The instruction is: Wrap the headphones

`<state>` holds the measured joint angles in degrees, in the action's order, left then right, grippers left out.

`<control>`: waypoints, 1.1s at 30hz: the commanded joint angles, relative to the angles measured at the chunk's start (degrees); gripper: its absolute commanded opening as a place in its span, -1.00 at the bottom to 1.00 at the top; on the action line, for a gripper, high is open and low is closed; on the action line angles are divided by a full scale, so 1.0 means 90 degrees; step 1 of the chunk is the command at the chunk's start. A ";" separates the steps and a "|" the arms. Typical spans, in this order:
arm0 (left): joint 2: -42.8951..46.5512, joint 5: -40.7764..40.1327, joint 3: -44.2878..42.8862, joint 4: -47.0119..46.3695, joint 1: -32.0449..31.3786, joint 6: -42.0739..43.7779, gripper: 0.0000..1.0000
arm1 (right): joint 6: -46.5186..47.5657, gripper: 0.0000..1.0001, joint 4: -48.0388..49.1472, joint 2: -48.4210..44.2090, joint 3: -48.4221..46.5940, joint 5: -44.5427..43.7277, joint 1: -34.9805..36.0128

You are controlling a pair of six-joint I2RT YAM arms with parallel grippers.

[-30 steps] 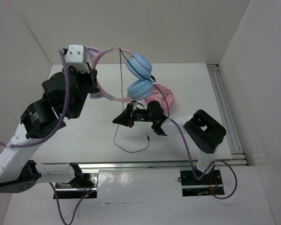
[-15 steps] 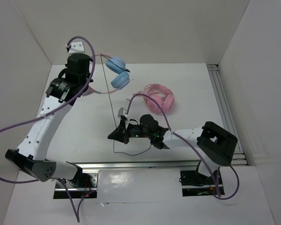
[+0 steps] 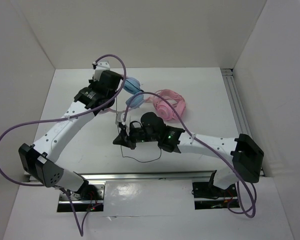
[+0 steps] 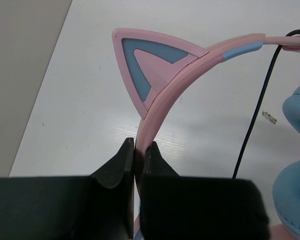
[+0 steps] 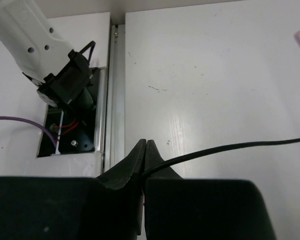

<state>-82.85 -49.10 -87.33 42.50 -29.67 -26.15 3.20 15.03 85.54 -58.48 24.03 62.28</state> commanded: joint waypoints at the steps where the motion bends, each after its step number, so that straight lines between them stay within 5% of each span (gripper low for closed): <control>1: -0.0023 -0.0025 -0.0346 -0.0250 0.0113 -0.0171 -1.00 | 0.0854 -1.00 -0.1518 -0.0616 -0.0572 -0.0412 0.0053; 6: 0.0336 0.0250 0.0239 0.0179 0.0230 -0.0112 -1.00 | 0.1411 -1.00 -0.2782 -0.1017 -0.1060 -0.2812 0.0296; 8: 0.0562 0.0503 0.0464 0.0180 0.0230 0.0073 -1.00 | 0.1412 -1.00 -0.2841 -0.1222 -0.1061 -0.4519 0.0491; 14: 0.1060 0.2075 0.1275 0.0297 -0.0140 0.0814 -1.00 | 0.2657 -1.00 -0.1311 -0.1282 -0.0935 -0.8581 0.0922; 17: 0.1061 0.2039 0.1626 0.0511 -0.0745 0.0826 -1.00 | 0.3798 -1.00 -0.0003 -0.1155 -0.0739 -0.9454 0.0980; 20: 0.1129 0.1472 0.1900 0.0737 -0.1263 0.0427 -1.00 | 0.4409 -0.95 0.0869 -0.1097 -0.0573 -0.9614 0.0485; 33: 0.1686 0.0768 0.2252 0.1401 -0.2992 0.0152 -1.00 | 0.3142 -0.72 0.0196 -0.1408 -0.0788 -0.7682 -0.0669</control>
<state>-69.06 -40.71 -69.19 44.58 -47.16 -27.18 36.91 8.14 74.08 -61.60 -40.25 65.69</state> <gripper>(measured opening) 0.122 0.128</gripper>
